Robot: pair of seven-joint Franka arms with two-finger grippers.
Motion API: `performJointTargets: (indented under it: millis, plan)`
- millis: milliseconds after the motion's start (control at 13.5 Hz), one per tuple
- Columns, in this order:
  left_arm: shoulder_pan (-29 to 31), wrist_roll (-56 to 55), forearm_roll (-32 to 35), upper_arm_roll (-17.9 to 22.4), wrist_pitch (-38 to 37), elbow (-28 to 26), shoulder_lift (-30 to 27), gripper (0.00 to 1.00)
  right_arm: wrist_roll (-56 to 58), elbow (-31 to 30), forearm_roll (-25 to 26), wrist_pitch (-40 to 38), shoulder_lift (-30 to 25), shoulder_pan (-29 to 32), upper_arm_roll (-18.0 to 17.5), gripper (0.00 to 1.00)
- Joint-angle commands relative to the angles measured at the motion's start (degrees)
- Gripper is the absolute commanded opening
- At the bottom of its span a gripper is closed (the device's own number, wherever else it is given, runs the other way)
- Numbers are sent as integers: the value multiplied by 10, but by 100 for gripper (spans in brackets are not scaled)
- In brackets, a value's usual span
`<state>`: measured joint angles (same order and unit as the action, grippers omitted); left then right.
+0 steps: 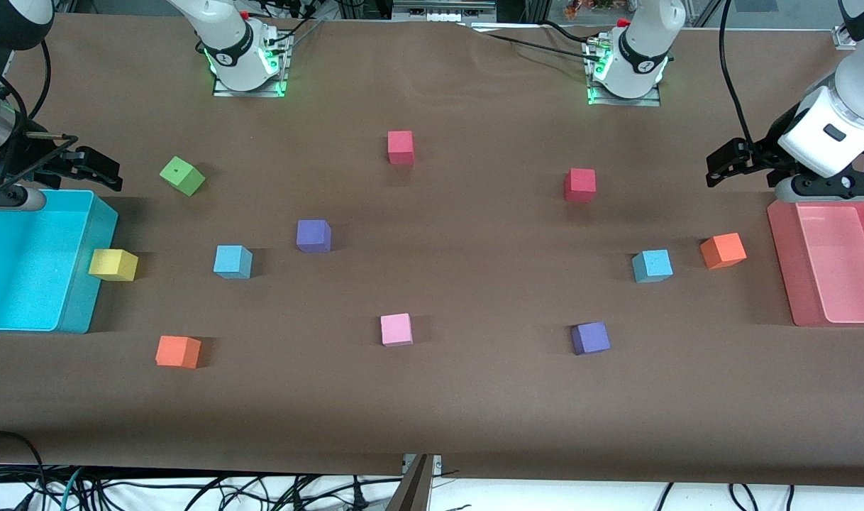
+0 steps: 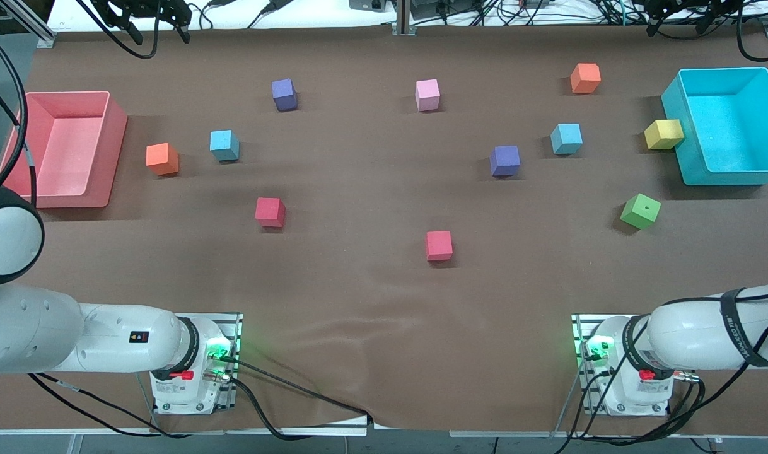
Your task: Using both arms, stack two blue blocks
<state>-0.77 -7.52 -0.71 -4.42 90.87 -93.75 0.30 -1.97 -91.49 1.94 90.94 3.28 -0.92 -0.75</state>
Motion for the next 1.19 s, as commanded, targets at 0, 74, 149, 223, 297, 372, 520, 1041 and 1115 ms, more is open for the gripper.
performJointTargets:
  millis: [0,74,149,223,297,372,520,1041,1115]
  plan:
    - [5,-1,13,-1,-11,1,-7,100,-6,-5,3,1,-6,0,-1,100]
    - [6,-1,13,1,-9,-7,-14,100,-6,-5,2,1,-6,0,-1,100]
    - [7,-1,13,3,-8,-10,-14,100,-6,-5,2,1,-6,0,-1,100]
    - [7,-1,13,4,-7,-12,-12,100,-6,-5,3,1,-6,0,-1,100]
    - [9,-1,12,6,-4,-15,-7,100,-6,-5,3,1,-6,0,-1,100]
    - [17,-1,12,6,0,-20,-3,100,-6,-5,2,1,-6,0,-1,100]
    - [17,-1,12,3,1,-20,-1,100,-6,-5,3,1,-6,0,-1,100]
    - [17,-2,12,1,0,-17,-3,100,-6,-5,2,1,-6,0,-1,100]
    - [17,-2,12,0,0,-15,-3,100,-6,-5,2,1,-6,0,-1,100]
